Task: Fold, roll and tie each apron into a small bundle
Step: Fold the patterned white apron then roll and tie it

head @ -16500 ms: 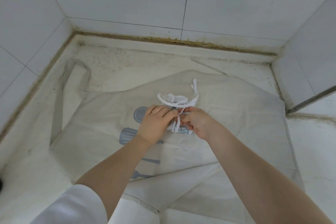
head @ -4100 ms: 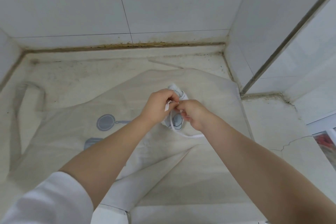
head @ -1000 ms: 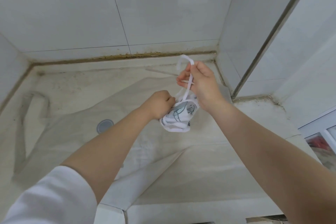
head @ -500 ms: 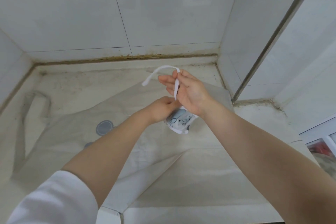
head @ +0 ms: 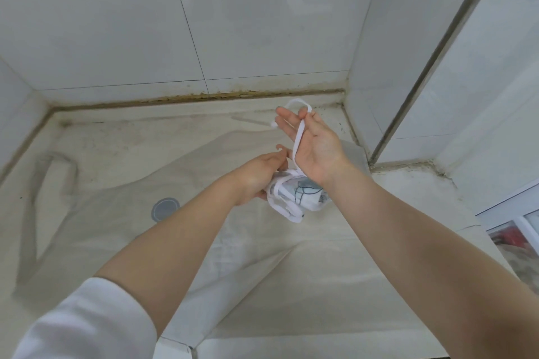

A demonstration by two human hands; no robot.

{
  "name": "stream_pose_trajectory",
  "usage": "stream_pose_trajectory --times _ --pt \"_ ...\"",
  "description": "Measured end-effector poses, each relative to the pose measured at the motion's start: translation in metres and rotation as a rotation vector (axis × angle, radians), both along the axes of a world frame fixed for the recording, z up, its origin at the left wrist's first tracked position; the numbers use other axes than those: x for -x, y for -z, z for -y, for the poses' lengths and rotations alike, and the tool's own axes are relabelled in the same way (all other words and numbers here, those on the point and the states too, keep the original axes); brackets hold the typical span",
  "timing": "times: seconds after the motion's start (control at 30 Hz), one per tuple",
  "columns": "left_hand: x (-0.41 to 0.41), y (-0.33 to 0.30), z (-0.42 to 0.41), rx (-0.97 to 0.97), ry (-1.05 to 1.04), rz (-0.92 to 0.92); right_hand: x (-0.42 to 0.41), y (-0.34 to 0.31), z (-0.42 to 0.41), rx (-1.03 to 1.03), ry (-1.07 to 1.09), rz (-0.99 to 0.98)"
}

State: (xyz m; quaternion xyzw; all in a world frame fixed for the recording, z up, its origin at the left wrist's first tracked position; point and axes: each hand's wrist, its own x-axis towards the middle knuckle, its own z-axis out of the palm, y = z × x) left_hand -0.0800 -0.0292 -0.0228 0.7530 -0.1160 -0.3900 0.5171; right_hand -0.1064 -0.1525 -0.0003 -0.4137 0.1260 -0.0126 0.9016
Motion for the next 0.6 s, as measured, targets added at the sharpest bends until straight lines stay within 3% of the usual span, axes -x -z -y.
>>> stream_pose_trajectory --times 0.13,0.3,0.43,0.6 --pt "0.004 0.000 0.006 -0.047 0.030 0.138 0.003 0.003 -0.001 -0.087 0.034 0.066" --pt "0.006 -0.004 0.009 -0.198 0.217 0.621 -0.002 -0.006 -0.012 -0.152 0.129 0.193" --pt "0.002 -0.008 0.005 -0.245 0.224 0.871 -0.002 -0.011 -0.018 -0.204 0.118 0.233" --pt "0.009 -0.015 0.001 -0.175 0.264 0.927 -0.002 -0.012 -0.021 -0.015 0.047 0.206"
